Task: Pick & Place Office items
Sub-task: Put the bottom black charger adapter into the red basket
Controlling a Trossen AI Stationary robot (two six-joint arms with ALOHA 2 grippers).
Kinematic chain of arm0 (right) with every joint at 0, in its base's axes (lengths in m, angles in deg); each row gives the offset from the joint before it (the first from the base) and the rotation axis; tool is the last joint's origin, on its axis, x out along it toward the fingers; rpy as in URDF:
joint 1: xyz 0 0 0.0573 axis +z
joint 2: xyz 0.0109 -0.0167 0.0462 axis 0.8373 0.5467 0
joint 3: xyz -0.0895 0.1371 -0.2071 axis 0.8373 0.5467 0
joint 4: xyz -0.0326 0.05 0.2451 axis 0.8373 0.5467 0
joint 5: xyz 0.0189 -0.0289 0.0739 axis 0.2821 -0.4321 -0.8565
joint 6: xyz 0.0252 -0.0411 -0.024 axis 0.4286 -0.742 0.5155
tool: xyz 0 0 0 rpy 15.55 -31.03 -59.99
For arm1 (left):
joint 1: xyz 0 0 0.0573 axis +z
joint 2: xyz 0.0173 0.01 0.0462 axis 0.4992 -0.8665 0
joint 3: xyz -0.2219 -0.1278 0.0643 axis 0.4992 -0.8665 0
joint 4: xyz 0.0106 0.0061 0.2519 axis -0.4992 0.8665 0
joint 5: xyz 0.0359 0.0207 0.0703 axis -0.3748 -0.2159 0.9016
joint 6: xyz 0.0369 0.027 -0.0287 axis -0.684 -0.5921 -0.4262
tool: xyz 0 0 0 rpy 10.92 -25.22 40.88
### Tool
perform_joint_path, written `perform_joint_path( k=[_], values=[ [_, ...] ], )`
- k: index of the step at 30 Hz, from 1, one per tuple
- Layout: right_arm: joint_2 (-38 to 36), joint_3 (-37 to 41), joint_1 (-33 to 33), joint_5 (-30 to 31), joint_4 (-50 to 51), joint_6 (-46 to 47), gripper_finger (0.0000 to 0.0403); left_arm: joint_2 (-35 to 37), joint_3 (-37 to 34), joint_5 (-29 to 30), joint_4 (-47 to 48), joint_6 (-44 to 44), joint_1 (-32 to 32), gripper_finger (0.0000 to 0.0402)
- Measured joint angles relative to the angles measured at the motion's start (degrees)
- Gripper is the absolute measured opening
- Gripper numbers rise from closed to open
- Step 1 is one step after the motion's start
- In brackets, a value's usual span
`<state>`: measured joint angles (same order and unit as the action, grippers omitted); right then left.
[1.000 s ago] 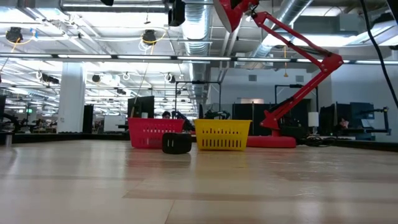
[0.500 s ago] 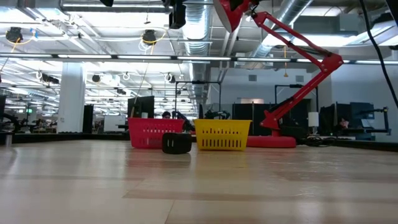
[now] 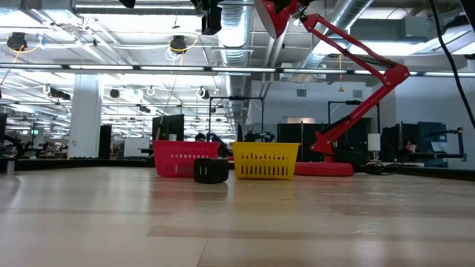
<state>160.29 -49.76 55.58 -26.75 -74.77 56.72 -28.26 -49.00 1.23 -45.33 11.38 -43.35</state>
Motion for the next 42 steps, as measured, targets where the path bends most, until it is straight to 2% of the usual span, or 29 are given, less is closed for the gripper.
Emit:
perform_joint_path(
  k=[4,9,12,17,25,28,30,33,36,39,42],
  values=[
    [0.0,0.0,0.1,0.0,-1.8,-3.3,0.0206,0.0,0.0,0.0,-0.1,0.0,0.0,0.0167],
    [0.1,0.0,0.1,-0.1,-3.9,-8.6,0.0262,0.0,0.1,0.0,-0.5,0.0,0.0,0.0141],
    [0.1,0.0,0.1,-0.1,-3.0,-9.2,0.0296,0.0,0.1,0.0,-1.0,0.0,0.0,0.0141],
    [0.0,0.0,0.1,-0.1,5.8,-11.5,0.0338,-0.2,-0.1,-0.1,-0.9,0.0,0.0,0.0156],
    [-0.1,0.3,1.4,0.2,20.1,-34.2,0.0368,0.1,0.2,4.0,-1.5,0.2,0.0,0.0141],
    [-2.1,-0.2,2.4,0.2,24.9,-39.5,0.0369,-0.1,0.0,6.0,-0.9,0.2,0.6,0.0142],
    [-2.8,0.1,3.2,0.5,31.5,-42.6,0.0369,0.1,0.0,7.3,-1.4,0.3,1.0,0.0144],
    [-3.5,0.5,4.7,5.7,39.3,-47.4,0.0369,-0.7,0.0,9.7,-1.0,2.5,2.5,0.0142],
    [-6.4,0.5,6.5,16.2,41.9,-49.2,0.0369,-1.8,0.0,9.5,-0.1,6.9,5.3,0.0142],
    [-10.2,4.5,8.5,24.7,40.1,-49.7,0.0370,-4.0,0.2,8.1,0.2,8.0,7.9,0.0142],
    [-15.4,10.9,9.6,26.8,35.4,-49.8,0.0370,-6.8,0.0,5.2,1.2,8.1,10.3,0.0142]
  ],
)
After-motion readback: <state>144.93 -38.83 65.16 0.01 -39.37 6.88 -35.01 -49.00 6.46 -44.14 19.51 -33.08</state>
